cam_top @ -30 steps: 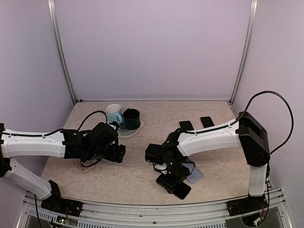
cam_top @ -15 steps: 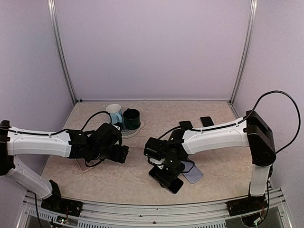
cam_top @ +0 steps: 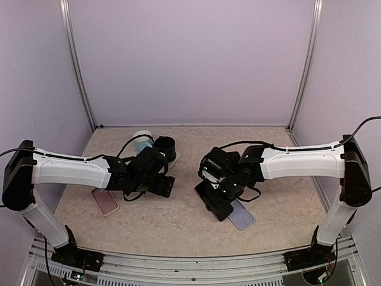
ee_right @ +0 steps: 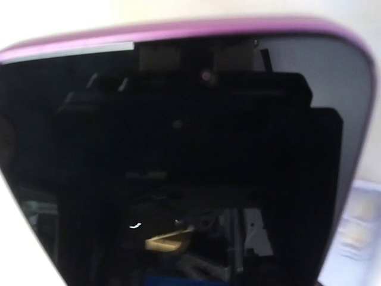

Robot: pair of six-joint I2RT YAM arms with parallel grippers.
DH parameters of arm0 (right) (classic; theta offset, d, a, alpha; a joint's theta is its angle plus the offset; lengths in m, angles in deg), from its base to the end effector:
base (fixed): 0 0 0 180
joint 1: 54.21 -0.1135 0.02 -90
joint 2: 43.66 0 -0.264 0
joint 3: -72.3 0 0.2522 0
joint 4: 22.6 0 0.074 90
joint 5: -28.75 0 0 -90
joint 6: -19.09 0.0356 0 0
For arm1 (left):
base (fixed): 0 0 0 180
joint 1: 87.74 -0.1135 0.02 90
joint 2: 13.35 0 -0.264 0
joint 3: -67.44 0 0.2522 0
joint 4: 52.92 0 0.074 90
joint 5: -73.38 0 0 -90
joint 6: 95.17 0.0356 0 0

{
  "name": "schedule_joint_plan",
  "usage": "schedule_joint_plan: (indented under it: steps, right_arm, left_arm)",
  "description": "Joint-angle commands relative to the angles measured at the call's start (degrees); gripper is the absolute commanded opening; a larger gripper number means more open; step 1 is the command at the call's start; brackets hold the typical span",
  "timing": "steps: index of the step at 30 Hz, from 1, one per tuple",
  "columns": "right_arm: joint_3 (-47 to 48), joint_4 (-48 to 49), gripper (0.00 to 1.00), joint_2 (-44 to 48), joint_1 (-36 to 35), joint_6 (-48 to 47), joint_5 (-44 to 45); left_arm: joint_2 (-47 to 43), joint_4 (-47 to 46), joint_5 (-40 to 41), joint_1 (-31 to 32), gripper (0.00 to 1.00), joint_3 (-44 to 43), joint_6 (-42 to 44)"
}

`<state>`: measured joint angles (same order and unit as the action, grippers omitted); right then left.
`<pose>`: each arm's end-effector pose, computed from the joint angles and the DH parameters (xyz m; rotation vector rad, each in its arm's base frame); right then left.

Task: Put the phone into the phone case

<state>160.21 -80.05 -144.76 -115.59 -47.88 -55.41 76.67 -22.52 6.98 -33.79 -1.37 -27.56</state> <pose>0.1721 0.3078 0.2118 -0.9017 2.6674 0.2163 0.2007 -0.2515 0.2027 0.4785 2.3267 -0.1206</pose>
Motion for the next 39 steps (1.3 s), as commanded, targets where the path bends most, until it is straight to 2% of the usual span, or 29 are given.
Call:
schedule_joint_plan:
  steps: [1, 10, 16, 26, 31, 36, 39]
  right_arm:
    - [-5.6, -0.5, 0.49, 7.8, 4.9, 3.6, 5.2]
    - [-14.4, 3.4, 0.49, 7.7, 6.8, 3.5, 4.0]
    - [-15.7, 2.4, 0.48, 6.5, 6.8, 4.7, 4.0]
    - [-14.5, -0.2, 0.47, 6.7, 6.8, 10.0, -1.1]
    - [-15.4, 1.0, 0.47, 5.5, 6.9, 9.8, -0.2]
    - [-16.8, 2.2, 0.48, 4.3, 6.8, 11.0, -3.7]
    - [-17.9, 1.1, 0.51, 3.7, 6.9, 11.6, -2.4]
  left_arm:
    - [2.9, -2.6, -1.5, -0.3, 0.92, -2.4, 1.7]
    - [3.8, -3.3, -2.8, -0.4, 0.92, -0.6, 1.0]
    - [4.9, -3.4, -3.6, -0.4, 0.92, -1.0, 0.9]
    - [6.4, -3.2, -4.1, -0.4, 0.92, -2.1, 1.1]
    - [6.4, -3.1, -3.9, -0.4, 0.92, -2.2, 1.5]
    - [6.6, -2.9, -3.8, -0.5, 0.92, -2.3, 1.9]
    - [6.7, -3.0, -3.9, -0.6, 0.92, -2.3, 2.0]
